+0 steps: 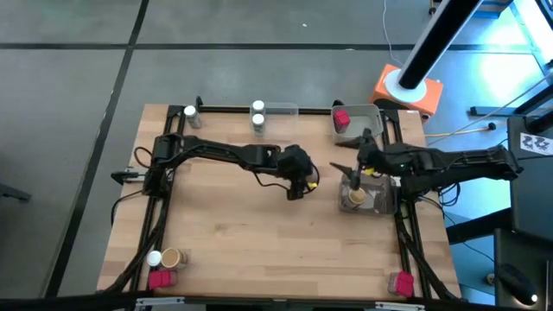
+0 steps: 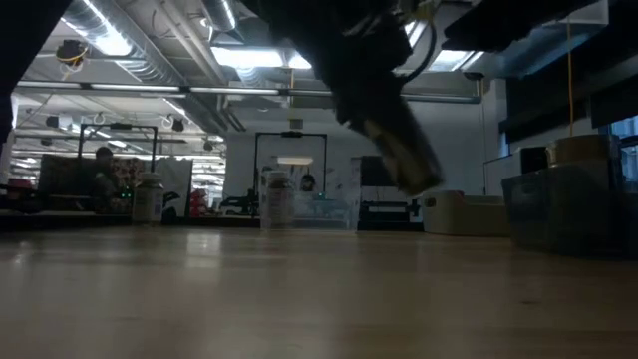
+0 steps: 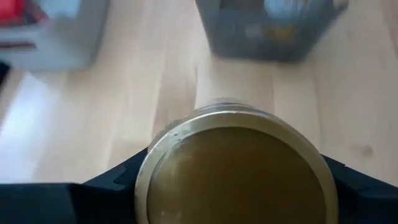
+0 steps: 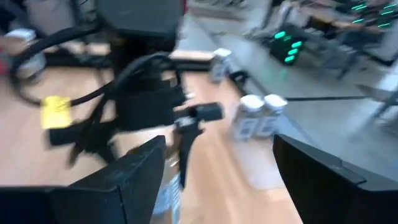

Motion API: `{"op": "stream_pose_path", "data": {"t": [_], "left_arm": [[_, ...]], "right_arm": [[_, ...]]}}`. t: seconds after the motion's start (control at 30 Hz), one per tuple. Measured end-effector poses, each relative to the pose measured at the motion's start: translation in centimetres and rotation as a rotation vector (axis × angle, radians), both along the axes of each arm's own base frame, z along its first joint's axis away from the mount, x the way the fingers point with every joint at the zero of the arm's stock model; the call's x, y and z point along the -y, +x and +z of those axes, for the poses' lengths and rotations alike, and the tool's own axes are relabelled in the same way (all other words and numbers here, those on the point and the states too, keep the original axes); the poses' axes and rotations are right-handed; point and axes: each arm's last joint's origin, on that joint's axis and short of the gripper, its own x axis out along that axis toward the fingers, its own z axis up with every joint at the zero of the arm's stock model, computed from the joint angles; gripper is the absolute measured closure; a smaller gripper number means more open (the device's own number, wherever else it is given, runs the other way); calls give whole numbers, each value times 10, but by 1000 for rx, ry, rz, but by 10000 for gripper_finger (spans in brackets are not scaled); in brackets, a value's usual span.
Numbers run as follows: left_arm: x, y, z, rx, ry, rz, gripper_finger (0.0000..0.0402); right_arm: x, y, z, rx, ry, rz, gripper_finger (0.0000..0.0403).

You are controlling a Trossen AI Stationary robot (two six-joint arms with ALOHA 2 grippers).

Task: Sort spices by type
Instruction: Put the top brown seasoning bottle into the black bin

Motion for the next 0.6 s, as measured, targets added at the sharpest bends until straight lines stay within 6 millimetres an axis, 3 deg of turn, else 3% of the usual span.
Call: {"op": "stream_pose_path", "data": {"t": [0.17, 0.6], "left_arm": [[6, -9, -9, -119, -19, 6, 132], [8, -12, -31, -220, -35, 22, 132]], "right_arm": [[-3, 14, -13, -85, 14, 51, 107], [-5, 40, -36, -196, 7, 48, 107]]}}
